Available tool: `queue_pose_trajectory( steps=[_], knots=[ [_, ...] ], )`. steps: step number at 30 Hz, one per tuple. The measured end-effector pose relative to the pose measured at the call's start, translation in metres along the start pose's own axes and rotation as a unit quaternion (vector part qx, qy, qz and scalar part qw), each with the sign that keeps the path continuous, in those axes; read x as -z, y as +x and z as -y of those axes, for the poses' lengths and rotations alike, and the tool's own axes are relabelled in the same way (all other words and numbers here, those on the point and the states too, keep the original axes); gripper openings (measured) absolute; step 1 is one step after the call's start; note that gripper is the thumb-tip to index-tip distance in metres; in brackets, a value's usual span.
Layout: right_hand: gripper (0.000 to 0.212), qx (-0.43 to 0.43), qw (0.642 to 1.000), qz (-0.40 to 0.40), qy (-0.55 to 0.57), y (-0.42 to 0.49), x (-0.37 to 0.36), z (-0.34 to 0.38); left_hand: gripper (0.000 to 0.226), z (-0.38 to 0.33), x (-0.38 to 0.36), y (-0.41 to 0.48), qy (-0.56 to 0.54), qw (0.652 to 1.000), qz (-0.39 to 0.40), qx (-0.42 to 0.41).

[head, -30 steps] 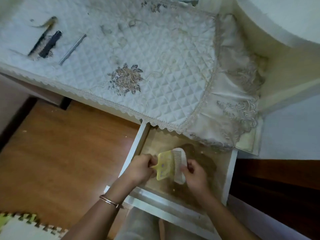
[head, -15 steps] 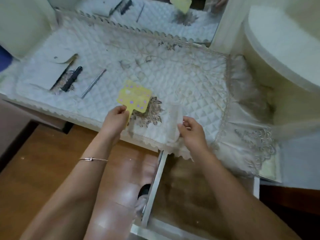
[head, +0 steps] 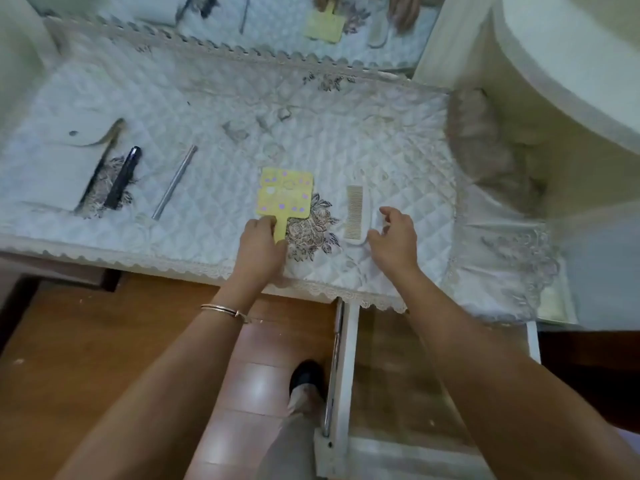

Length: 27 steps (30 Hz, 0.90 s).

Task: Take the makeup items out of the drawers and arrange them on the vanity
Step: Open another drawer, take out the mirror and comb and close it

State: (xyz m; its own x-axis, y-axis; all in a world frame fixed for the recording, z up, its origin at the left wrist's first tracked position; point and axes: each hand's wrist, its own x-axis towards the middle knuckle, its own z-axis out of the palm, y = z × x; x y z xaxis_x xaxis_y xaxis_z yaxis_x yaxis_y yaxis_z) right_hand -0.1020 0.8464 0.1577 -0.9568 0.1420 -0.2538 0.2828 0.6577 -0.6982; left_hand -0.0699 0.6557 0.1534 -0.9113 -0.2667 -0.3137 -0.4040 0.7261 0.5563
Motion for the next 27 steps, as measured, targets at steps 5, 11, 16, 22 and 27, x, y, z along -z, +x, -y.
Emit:
queue_pose_trajectory(
  steps=[5,11,16,22,27],
  knots=[
    [0.040,0.027,0.998,-0.046,0.016,-0.047,0.029,-0.033,0.039,-0.004,-0.010,-0.045,0.033,0.988,-0.072,-0.132],
    [0.028,0.035,0.996,-0.048,-0.061,-0.134,0.077,-0.122,0.033,-0.021,-0.060,-0.137,0.078,0.941,0.134,-0.300],
    [0.032,-0.024,0.990,0.081,-0.111,-0.214,0.091,-0.204,0.025,-0.019,-0.111,-0.200,0.111,0.908,0.303,-0.268],
    [0.033,0.010,0.975,0.137,-0.173,-0.250,0.107,-0.253,0.042,0.015,-0.143,-0.233,0.120,0.917,0.312,-0.217],
    [0.042,0.117,0.962,0.127,-0.210,-0.253,0.111,-0.273,0.033,0.021,-0.144,-0.255,0.172,0.919,0.226,-0.275]
  ],
)
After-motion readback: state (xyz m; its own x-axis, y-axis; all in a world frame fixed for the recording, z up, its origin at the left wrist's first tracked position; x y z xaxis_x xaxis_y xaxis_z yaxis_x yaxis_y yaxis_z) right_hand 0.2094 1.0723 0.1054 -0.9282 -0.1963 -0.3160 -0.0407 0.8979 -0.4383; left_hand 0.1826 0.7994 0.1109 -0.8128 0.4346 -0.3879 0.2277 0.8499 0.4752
